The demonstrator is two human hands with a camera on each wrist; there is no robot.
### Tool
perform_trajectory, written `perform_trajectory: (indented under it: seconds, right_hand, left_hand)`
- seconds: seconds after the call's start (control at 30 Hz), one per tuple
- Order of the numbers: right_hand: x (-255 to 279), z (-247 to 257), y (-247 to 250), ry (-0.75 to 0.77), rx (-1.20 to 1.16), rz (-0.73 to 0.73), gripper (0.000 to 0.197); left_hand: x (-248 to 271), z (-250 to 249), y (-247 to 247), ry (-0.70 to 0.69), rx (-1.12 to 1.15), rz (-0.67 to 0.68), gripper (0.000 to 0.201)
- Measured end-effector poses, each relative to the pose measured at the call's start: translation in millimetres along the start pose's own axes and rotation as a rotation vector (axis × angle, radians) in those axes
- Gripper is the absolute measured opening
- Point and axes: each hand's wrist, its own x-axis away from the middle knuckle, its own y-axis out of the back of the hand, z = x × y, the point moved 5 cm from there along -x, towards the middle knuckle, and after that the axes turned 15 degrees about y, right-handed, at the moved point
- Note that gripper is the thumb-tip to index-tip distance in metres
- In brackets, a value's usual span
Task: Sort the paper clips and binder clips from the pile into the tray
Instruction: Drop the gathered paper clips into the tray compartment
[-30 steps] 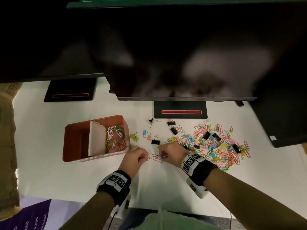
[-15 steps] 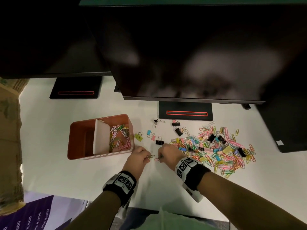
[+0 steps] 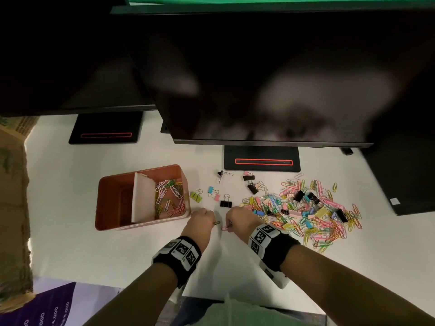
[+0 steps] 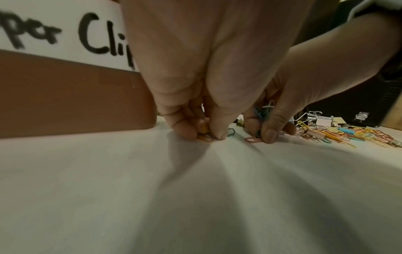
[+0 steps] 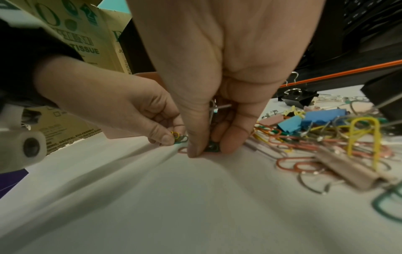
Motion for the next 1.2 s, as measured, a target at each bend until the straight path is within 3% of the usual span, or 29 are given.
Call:
perform_trajectory:
  seconds: [0.2,0.33,0.43,0.53,0.67,0.8,0.9,1.0,1.1,1.2]
  right_hand:
    - [2,1,-3,0.031,-0.016,-0.030,0.023]
    - [7,2,5,0.041,-0.015,-0.032,0.029]
    - [9,12,25,0.047,-0.030,-0.090,0.021]
    - [11,39,61,0.105,-0.025,-0.245,0.016]
    - [-3,98,104,0.232,-0.087,-0.421,0.014]
    - [-38,136,107,0.246,-0.138,-0.402,0.025]
    - [-45,140,99,0.250,-0.187,-0.403,0.046]
    - [-27,126,97,0.295,-0.255,-0.546,0.045]
    - [3,89,87,0.279,-0.305,-0.599,0.028]
    - [33,37,60,0.153,-0.266,-0.567,0.022]
  left_hand:
    - [14,-12,15,-0.051,0.105,-0.022,0.018]
    - [36,-11,70,-0.159,0.365,-0.193,0.005]
    - [44,16,117,-0.086,0.524,-0.311,0.007]
    - [43,54,149,0.039,0.565,-0.357,0.013]
    - [29,97,153,0.154,0.574,-0.328,0.017]
    - [32,104,149,0.180,0.443,-0.300,0.029]
    - [46,98,161,0.112,0.429,-0.422,0.035]
    - [63,84,164,0.012,0.567,-0.469,0.040]
    - [75,48,142,-0.185,0.543,-0.323,0.034]
    - [77,14,99,-0.326,0.359,-0.130,0.030]
